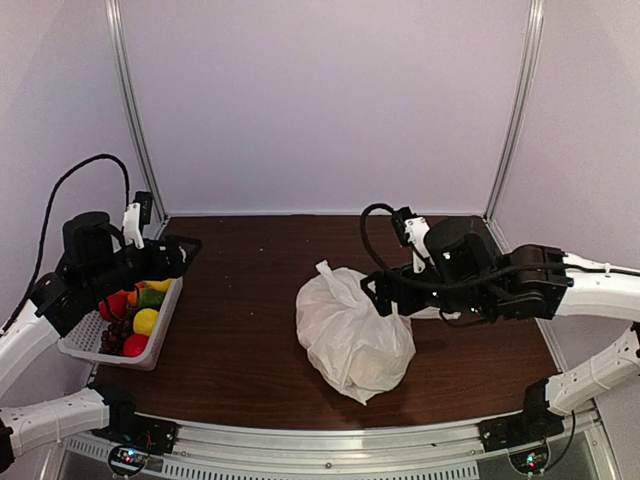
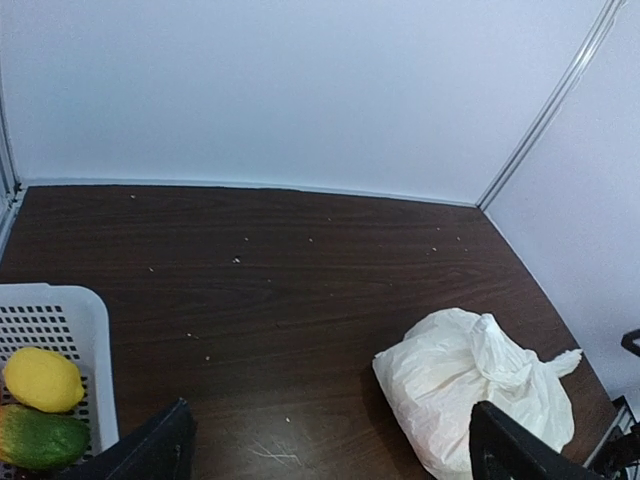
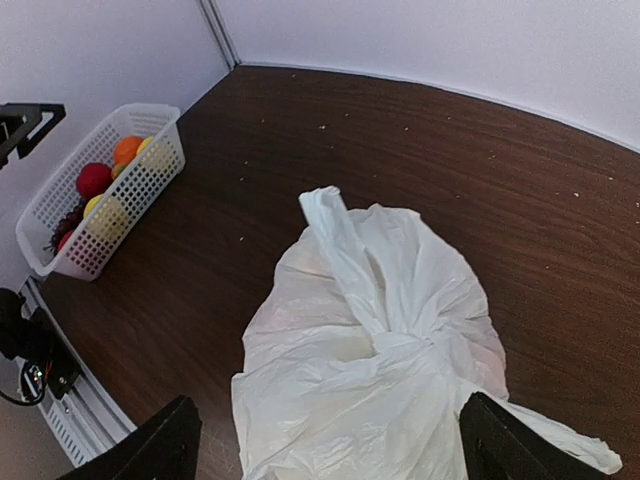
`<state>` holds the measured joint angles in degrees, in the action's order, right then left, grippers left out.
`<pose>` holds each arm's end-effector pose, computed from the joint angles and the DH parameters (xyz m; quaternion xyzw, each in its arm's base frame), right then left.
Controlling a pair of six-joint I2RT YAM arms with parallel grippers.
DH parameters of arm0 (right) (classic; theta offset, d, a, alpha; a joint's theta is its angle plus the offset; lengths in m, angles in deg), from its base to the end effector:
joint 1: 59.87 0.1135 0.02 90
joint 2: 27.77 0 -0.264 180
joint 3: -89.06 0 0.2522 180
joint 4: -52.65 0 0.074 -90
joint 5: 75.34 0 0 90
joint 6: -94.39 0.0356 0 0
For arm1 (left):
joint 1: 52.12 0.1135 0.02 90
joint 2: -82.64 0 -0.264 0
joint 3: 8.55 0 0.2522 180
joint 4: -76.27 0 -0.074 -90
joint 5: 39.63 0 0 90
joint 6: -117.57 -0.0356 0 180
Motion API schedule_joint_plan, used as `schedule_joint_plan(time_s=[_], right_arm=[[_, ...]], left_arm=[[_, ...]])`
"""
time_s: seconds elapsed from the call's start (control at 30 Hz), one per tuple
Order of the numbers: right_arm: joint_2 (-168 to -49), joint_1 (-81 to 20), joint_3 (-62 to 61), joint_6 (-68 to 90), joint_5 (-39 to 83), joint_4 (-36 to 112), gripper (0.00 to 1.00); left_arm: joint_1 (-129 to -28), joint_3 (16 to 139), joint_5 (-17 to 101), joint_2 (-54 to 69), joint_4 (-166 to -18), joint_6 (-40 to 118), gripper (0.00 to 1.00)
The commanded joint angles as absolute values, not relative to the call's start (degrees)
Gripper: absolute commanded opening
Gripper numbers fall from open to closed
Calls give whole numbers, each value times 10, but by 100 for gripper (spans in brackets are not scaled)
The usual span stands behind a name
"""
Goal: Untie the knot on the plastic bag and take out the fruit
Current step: Move the takeout bag to the center of the board, then pick up the takeout bag from the center of the board.
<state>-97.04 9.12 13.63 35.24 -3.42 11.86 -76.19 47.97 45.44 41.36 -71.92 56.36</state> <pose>0.1057 0.2444 0.3262 -0.2167 0.8504 0.2615 0.4019 0.1538 -0.0721 0.3227 -0.0073 0.8013 -0.2967 0.5195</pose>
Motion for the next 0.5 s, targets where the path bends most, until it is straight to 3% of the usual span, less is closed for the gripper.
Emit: schedule_joint_plan(time_s=[0.0, 0.2, 0.37, 0.47], right_arm=[[-957, 35, 118, 351, -64, 1, 92], [-950, -57, 157, 312, 16, 25, 92], [-987, -115, 159, 305, 102, 73, 79], [-1028, -117, 139, 308, 126, 94, 77]], left_arm=[[-819, 470, 475, 403, -745, 614, 97], [-903, 462, 525, 373, -773, 676, 97], [-957, 451, 536, 339, -810, 709, 96], [-972, 449, 542, 324, -821, 719, 96]])
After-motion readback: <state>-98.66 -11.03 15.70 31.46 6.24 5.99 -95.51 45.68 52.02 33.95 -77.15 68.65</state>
